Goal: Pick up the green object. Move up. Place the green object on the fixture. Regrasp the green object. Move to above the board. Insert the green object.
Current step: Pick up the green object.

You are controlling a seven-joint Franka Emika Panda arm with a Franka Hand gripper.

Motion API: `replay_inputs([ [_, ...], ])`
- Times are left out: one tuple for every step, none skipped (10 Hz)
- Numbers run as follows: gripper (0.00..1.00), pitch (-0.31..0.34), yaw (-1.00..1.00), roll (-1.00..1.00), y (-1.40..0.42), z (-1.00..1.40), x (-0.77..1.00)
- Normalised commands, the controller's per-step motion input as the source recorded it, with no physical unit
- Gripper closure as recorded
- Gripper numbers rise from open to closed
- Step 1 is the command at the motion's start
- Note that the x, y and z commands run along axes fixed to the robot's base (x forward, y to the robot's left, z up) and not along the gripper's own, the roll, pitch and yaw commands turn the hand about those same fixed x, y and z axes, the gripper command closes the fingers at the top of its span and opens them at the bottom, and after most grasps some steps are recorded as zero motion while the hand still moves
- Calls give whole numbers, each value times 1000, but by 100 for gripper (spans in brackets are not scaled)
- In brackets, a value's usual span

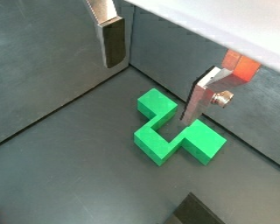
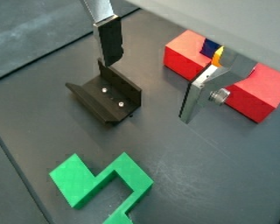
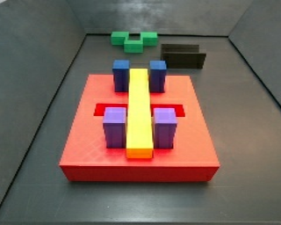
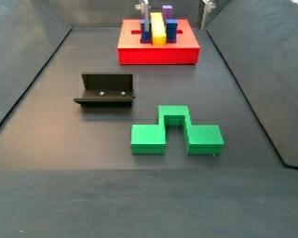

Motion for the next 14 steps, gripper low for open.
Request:
replay_inputs([
  [0, 0, 0, 64, 349, -397, 320],
  [0, 93, 0, -9, 629, -566, 803],
  [0, 194, 0, -84, 446, -594, 897],
  [0, 209, -37, -59, 163, -534, 949],
  [0, 0, -100, 54, -66, -983, 449],
  [0, -60, -111, 71, -80, -1000, 274],
  [0, -164, -40, 20, -3, -886, 211],
  [0, -270, 0, 0, 0, -663, 54],
  [0, -301, 0, 0, 134, -580, 0],
  [0, -354, 0, -99, 251, -474, -103],
  [0, -394, -26, -196, 231, -354, -237],
  [0, -381, -14, -217, 214, -357, -274],
  [0, -323, -6, -214, 143, -257, -206],
  [0, -254, -31, -157, 109, -29, -314],
])
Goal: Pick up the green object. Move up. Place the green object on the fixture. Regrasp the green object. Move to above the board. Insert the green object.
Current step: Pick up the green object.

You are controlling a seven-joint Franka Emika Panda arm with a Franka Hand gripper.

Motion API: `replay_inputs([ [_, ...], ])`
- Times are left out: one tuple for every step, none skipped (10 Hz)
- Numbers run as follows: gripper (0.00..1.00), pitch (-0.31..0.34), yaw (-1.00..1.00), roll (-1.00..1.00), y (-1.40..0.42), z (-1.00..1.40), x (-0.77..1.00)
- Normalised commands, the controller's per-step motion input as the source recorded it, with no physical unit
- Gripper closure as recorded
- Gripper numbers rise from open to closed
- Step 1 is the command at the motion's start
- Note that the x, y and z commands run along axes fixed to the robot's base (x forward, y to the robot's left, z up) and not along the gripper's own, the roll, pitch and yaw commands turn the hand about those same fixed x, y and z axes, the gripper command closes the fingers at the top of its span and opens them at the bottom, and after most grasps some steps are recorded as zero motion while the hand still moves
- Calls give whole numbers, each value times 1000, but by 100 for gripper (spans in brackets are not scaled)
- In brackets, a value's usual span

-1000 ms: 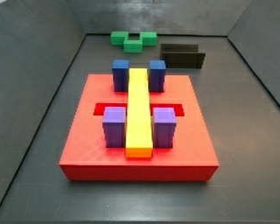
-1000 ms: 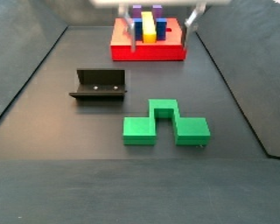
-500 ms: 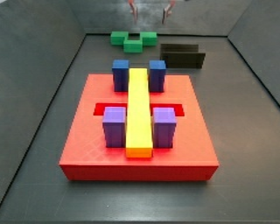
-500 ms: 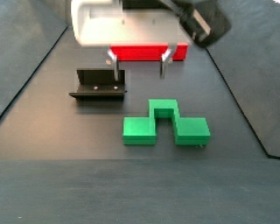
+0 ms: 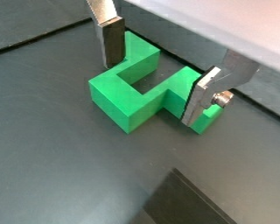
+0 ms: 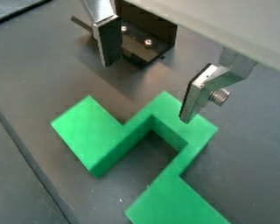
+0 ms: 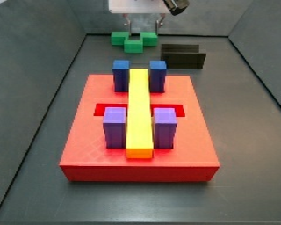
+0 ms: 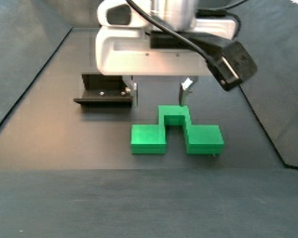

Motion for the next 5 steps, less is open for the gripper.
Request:
replay_inputs([
  [0, -210, -23, -91, 0, -43, -229],
  [0, -170, -51, 19, -57, -214, -54],
  [0, -157, -51, 77, -91, -357, -60],
  [0, -137, -91, 101, -97, -443, -143],
  [0, -116, -140, 66, -31, -411, -300],
])
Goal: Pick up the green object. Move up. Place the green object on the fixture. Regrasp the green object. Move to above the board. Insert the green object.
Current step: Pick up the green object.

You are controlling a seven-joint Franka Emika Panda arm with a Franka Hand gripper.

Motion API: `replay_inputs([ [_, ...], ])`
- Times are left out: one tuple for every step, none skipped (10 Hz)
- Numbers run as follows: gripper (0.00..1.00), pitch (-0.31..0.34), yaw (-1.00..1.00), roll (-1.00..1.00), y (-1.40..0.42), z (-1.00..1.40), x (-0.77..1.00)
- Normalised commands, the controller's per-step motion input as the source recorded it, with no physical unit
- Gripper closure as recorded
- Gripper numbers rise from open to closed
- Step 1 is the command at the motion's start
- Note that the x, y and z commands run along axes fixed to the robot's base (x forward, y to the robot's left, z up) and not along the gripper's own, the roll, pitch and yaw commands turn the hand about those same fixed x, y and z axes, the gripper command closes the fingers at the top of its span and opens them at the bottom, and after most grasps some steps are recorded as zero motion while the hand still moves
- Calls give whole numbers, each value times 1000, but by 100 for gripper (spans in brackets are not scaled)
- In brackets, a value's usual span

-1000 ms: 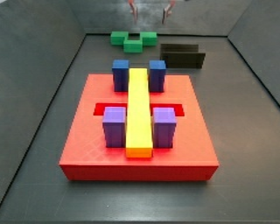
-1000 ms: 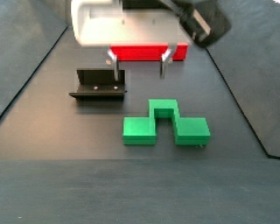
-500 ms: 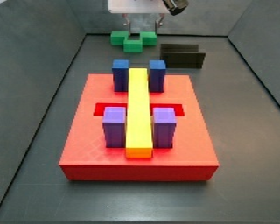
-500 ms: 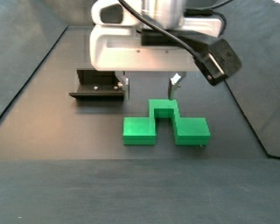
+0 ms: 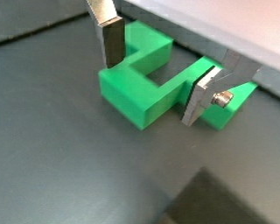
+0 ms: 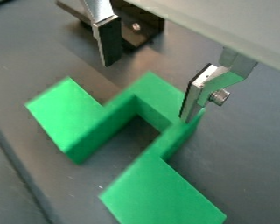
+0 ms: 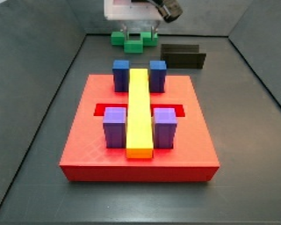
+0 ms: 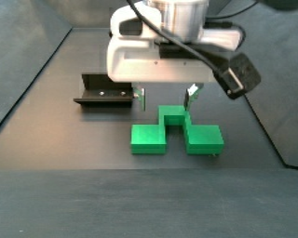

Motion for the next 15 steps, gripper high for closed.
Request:
replay_inputs([
  [0, -53, -197, 59, 0, -294, -291],
  [0, -13, -251, 66, 0, -234, -289],
  [0, 0, -251, 6, 0, 0, -211],
  [0, 0, -289, -17, 0, 329, -49],
  [0, 10, -391, 0, 0, 349, -143],
  [0, 0, -380, 0, 0, 20, -189],
  [0, 0, -349, 16, 0, 0, -134],
  [0, -24, -320, 41, 0, -260, -154],
  [0, -41, -286, 34, 0, -311, -140],
  [0, -49, -237, 14, 0, -303, -149],
  [0, -74, -177, 0, 29, -334, -197],
  [0, -70, -106, 0, 14, -337, -220],
  [0, -73, 0, -24, 49, -189, 3],
  [0, -77, 63, -111, 114, -49, 317],
  [0, -77, 117, -164, 100, 0, 274],
])
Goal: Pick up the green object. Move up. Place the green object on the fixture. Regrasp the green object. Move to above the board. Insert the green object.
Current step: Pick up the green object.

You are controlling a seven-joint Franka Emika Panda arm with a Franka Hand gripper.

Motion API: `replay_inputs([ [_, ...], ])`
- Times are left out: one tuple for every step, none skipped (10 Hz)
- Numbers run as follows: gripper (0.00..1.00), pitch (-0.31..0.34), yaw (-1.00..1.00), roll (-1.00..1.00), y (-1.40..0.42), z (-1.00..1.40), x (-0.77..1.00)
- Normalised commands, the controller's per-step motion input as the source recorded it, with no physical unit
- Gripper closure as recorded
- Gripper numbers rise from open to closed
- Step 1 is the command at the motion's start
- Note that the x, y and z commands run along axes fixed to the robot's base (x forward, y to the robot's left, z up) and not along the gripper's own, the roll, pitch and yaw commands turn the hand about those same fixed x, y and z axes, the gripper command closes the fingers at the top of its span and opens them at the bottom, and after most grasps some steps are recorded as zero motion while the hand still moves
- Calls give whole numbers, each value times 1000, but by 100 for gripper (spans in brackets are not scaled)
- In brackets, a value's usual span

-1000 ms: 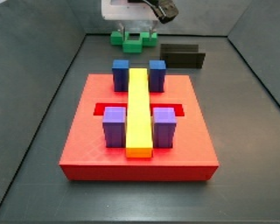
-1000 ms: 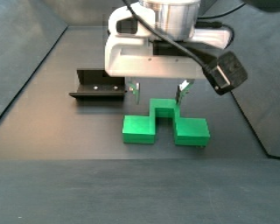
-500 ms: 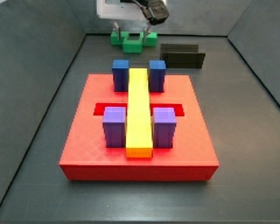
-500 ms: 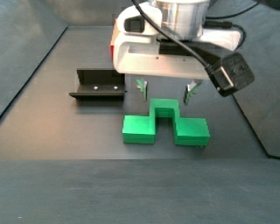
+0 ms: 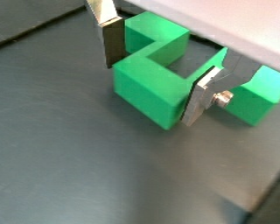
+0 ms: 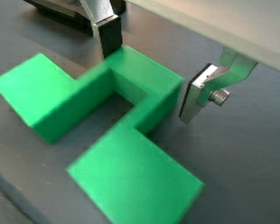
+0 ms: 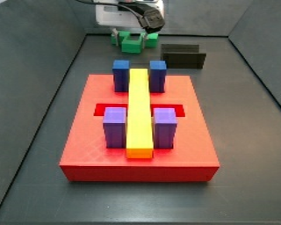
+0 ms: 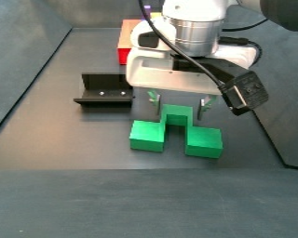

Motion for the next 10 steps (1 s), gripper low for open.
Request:
replay_inputs([
  [0, -66, 14, -123, 69, -37, 89],
  [0, -3, 0, -1, 0, -29, 0],
  [0, -26, 0, -19, 0, -157, -91],
  [0, -14, 0, -13, 0, -183, -103],
  [0, -4, 0, -10, 0, -120, -54],
  [0, 0, 0, -4, 0, -17, -6],
  [0, 0, 0, -23, 0, -26, 0],
  [0, 0, 0, -3, 0, -74, 0],
  [0, 0, 0, 0, 0, -17, 0],
  [0, 0, 0, 0, 0, -31, 0],
])
